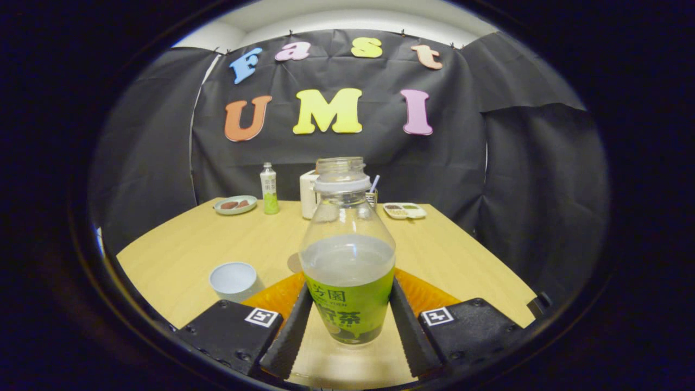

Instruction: Take the bottle from table, then pour the juice into the cup, finally place the bottle on the coaster

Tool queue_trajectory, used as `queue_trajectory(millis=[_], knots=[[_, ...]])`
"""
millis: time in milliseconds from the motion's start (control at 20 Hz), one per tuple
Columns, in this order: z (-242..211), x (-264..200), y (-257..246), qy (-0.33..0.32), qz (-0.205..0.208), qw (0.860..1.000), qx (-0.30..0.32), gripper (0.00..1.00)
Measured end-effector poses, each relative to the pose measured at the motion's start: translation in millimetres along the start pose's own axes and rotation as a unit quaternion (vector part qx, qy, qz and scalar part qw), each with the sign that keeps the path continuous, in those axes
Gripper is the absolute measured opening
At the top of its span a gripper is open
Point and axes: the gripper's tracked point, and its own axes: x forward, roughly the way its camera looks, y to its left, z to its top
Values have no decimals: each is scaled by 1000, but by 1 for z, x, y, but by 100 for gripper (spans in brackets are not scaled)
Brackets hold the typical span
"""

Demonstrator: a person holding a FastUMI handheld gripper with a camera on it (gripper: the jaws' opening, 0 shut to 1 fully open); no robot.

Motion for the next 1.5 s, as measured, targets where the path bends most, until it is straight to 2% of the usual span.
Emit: queue_trajectory(millis=[200,400,600,850,1100,1400,1500], knots=[[4,2,-17,21,-49,995,-85,81],[20,-8,-33,-8,-124,972,-198,81],[21,-9,-30,-10,-145,949,-280,81],[33,-13,-34,-13,-173,926,-336,81],[54,-16,-39,-35,-208,893,-397,81],[63,-14,-46,-36,-247,837,-487,80],[65,-12,-47,-36,-253,823,-507,80]])
